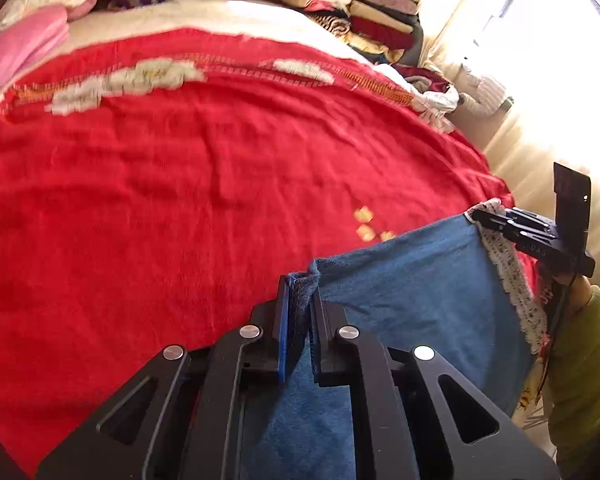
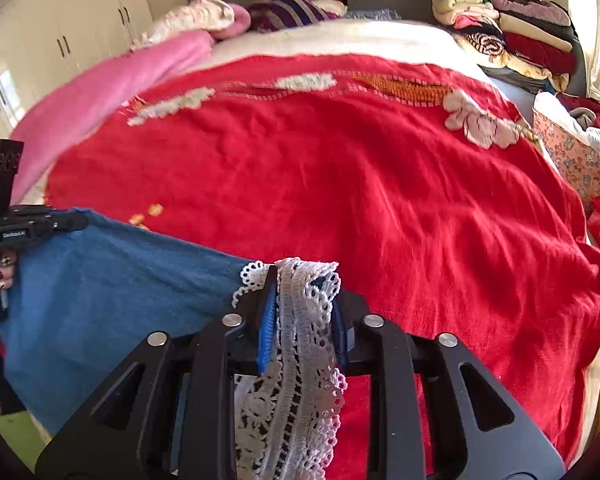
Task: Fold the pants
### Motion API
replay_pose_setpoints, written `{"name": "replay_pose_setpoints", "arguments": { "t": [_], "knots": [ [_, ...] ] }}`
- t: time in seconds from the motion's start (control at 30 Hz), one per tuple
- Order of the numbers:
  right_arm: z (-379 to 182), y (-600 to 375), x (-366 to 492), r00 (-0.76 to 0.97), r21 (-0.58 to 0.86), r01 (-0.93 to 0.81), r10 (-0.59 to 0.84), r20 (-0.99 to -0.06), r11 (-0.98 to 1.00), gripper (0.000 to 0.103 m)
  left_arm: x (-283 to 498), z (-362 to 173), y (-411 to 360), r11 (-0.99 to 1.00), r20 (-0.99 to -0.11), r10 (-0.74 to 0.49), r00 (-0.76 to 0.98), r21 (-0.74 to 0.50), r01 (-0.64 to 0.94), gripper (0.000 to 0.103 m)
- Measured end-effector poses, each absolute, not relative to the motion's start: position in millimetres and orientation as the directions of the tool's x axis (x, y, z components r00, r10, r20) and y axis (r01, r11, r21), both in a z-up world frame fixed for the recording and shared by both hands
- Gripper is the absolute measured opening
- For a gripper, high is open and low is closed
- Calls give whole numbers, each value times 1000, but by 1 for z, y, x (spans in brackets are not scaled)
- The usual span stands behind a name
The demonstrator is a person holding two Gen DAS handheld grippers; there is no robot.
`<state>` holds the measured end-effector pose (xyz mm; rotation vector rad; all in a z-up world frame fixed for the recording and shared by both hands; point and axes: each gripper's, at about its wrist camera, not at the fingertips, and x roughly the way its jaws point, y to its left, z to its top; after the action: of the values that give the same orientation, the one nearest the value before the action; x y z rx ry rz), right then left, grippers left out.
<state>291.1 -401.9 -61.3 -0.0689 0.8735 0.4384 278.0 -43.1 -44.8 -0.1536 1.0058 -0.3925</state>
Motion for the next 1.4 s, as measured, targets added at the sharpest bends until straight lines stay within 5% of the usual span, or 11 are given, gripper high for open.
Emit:
{"name": "replay_pose_setpoints", "arguments": {
  "t": [0.1,0.23,0.33,0.6,0.8,0.9,1.0,1.13,1.27,1.4],
  "knots": [
    [-67,-404,291,565,114,-378,327,-757,919,27,275,-53,-41,917,-783,-397,480,-315,246,16],
    [-49,-418,276,614,127,-325,311,-726,937,51,262,-35,-32,916,-764,-400,506,-329,228,40],
    [-26,-441,240,677,188,-302,349,-647,935,58,230,-9,-18,908,-716,-418,558,-336,249,50],
    [-37,-471,144,633,301,-268,403,-661,915,60,124,6,-1,905,-680,-425,598,-331,268,53],
    [-74,-480,130,573,385,-207,430,-697,900,57,93,-38,-30,926,-781,-355,513,-216,311,53],
    [-87,-469,137,514,449,-247,509,-691,859,22,93,-47,-32,936,-795,-323,513,-190,295,53],
    [-82,-463,134,522,413,-269,492,-697,870,9,91,-46,-32,941,-799,-305,518,-169,294,53],
    [-56,-462,121,589,320,-295,435,-682,900,8,91,-46,-24,943,-798,-309,517,-184,278,54],
    [-78,-440,130,550,176,-293,316,-773,940,12,93,-47,-22,941,-796,-319,514,-200,274,54],
    [-82,-450,130,554,209,-263,325,-766,942,18,92,-47,-20,940,-792,-323,518,-207,271,53]
  ]
}}
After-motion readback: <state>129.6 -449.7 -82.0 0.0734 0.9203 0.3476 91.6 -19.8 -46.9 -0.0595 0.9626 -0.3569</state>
